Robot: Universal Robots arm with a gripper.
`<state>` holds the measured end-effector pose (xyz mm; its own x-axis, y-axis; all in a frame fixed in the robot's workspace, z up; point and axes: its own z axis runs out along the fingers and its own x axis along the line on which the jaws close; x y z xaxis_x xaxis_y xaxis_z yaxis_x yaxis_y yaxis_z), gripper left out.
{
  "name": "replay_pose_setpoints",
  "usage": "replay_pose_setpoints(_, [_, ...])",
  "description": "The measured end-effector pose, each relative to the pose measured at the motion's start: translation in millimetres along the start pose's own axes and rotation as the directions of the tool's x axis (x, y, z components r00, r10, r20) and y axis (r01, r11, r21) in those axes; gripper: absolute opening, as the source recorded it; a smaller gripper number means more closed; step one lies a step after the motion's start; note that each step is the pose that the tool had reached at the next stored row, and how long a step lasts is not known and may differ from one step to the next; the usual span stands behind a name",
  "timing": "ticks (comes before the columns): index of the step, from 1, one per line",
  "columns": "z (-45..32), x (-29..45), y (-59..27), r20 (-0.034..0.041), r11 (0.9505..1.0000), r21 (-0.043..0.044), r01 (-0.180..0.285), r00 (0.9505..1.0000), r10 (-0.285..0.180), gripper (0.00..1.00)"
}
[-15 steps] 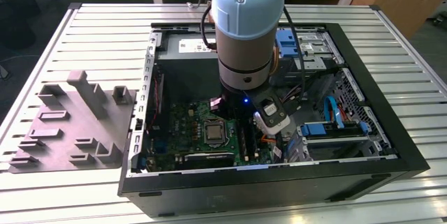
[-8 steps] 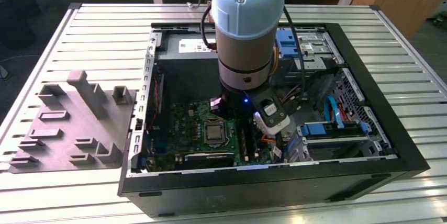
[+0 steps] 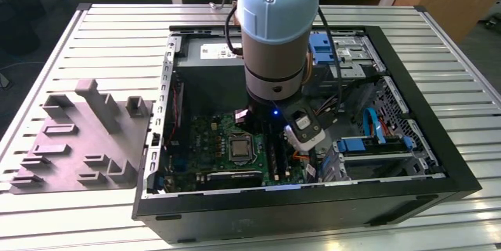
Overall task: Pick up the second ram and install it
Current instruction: 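Insert the second ram into the second slot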
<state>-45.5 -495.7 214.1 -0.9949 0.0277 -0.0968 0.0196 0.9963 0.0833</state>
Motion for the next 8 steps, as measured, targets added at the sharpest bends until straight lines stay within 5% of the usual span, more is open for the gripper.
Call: replay_pose_setpoints(8, [-20.6, -2.0, 1.7, 0.0001, 1.0, -0.0001, 0.0, 1.0, 0.0, 0.18])
